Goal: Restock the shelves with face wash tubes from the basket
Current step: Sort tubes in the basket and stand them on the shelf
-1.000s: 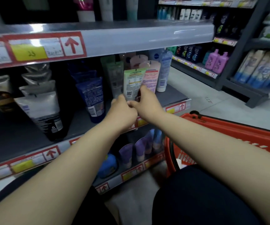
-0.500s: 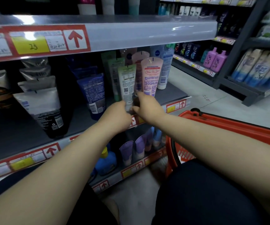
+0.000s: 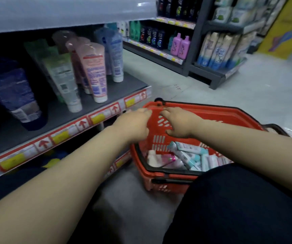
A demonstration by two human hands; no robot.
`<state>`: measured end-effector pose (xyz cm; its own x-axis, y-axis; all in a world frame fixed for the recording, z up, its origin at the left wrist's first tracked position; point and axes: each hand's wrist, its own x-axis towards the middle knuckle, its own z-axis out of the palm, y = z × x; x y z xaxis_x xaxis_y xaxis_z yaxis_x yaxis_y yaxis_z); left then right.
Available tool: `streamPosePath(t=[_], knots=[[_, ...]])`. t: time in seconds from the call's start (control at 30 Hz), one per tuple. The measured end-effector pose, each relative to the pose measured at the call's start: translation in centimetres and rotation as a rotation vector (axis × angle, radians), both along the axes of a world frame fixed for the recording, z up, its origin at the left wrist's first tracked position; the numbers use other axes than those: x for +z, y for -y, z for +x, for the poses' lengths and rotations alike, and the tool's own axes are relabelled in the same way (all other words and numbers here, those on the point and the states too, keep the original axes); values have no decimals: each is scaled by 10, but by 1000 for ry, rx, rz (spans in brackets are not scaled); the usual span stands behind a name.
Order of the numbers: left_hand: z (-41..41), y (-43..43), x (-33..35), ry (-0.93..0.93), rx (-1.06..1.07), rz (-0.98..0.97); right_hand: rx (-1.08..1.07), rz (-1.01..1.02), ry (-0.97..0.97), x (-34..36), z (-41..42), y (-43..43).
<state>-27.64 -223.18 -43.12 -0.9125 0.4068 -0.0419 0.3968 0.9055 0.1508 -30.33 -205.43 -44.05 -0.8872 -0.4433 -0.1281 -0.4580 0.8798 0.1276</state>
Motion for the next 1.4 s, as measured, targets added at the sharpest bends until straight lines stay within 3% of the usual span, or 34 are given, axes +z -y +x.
streamPosePath(t=[0.3,0.5,0.7,0.87,0.97,1.1,1.27,1.33,1.4], knots=[[-34,-109,-56,210,-234,-176,-243,62,256,-67,-4,-100],[-68,-154,-115,364,-260,-295,-312,253,532,-114,-31,-119],[-103,-174,-177,733,-79,-214,-274,335,681,-168,-64,-116],[-112,-173,-228,865,8,-167,-317,248,627,-223,-72,-114],[-110,-174,-254,892,101,-15,-555,15,562,-247,-64,-115],[-103,-180,-259,874,296,285,-611,-134,489,-259,-60,-123],[-98,-178,-245,1230,762,741,-509,-165,594,-232,-65,-130],[-96,-175,-235,1297,739,823,-515,-257,634,-213,-62,-131],[-93,-175,-218,1256,709,871,-597,-495,683,-193,-59,-132]])
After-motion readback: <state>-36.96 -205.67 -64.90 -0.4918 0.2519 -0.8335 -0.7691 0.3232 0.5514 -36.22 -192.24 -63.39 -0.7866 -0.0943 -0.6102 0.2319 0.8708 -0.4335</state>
